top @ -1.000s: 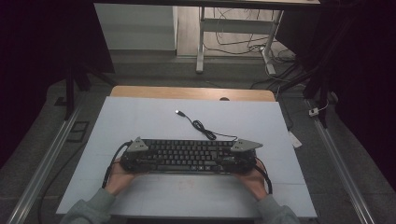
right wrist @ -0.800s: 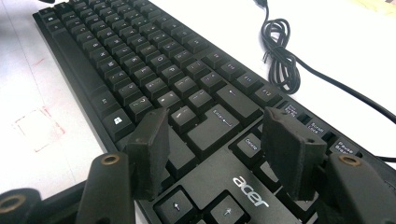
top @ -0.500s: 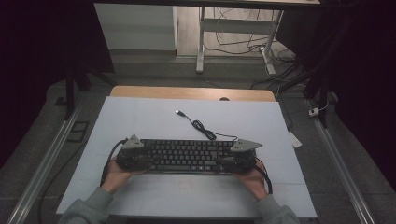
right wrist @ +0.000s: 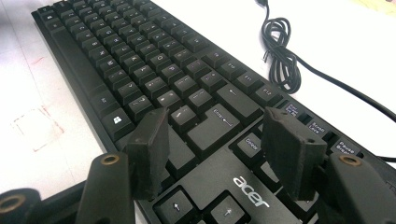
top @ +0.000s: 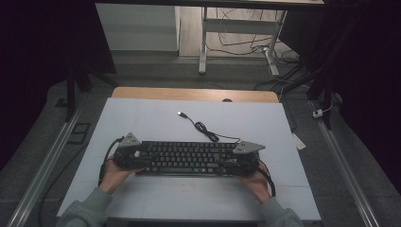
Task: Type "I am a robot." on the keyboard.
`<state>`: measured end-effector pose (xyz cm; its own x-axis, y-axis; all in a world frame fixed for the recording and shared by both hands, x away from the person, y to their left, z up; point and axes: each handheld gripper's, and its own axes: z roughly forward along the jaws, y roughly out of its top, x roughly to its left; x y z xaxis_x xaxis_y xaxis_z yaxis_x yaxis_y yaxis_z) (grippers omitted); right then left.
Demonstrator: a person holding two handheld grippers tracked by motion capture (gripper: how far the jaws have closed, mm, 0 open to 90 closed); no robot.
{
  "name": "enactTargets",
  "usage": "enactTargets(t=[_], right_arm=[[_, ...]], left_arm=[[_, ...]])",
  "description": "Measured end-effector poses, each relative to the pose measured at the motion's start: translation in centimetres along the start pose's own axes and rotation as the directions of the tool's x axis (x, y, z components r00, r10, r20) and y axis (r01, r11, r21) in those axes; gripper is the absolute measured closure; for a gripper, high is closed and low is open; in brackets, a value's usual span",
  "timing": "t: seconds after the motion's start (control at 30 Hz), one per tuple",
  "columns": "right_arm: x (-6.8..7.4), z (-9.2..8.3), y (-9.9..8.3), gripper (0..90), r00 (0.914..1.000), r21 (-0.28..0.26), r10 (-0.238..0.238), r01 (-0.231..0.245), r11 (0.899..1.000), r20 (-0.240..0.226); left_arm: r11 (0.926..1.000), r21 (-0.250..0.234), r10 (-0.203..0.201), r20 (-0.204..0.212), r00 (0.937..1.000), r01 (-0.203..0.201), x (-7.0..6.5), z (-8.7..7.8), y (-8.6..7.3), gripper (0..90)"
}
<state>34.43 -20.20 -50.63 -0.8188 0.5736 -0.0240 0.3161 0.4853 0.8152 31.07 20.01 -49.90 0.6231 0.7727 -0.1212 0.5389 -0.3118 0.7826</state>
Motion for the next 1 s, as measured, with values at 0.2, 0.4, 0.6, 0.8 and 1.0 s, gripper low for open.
enactTargets(t=[0.2, 0.4, 0.6, 0.8, 1.0], right_arm=[[0.0, 0.0, 0.0, 41.8, 1.0000, 0.001, 0.001, -0.001, 1.000, 0.001], [0.0, 0.0, 0.0, 41.8, 1.0000, 0.004, 0.001, -0.001, 1.000, 0.000], [0.0, 0.0, 0.0, 41.8, 1.0000, 0.004, 0.000, 0.000, 1.000, 0.000], [0.0, 0.1, 0.0, 41.7, 1.0000, 0.010, -0.002, 0.002, 1.000, 0.000], [0.0, 0.1, 0.0, 41.7, 1.0000, 0.011, -0.003, 0.003, 1.000, 0.000]], left_arm=[[0.9999, 0.002, -0.013, -0.020, 0.9997, 0.013, 0.5, -0.2, 0.0, 39.7], [0.9998, 0.005, -0.021, -0.032, 0.9993, 0.021, 0.9, -0.3, 0.0, 40.2], [0.9998, 0.004, -0.021, -0.037, 0.9991, 0.022, 1.1, -0.4, -0.1, 43.9], [0.9998, 0.021, 0.007, -0.036, 0.9993, -0.006, 1.1, -0.4, -0.2, 56.2], [0.9971, 0.061, 0.048, -0.027, 0.9985, -0.046, 0.9, 0.1, -0.4, 73.2]])
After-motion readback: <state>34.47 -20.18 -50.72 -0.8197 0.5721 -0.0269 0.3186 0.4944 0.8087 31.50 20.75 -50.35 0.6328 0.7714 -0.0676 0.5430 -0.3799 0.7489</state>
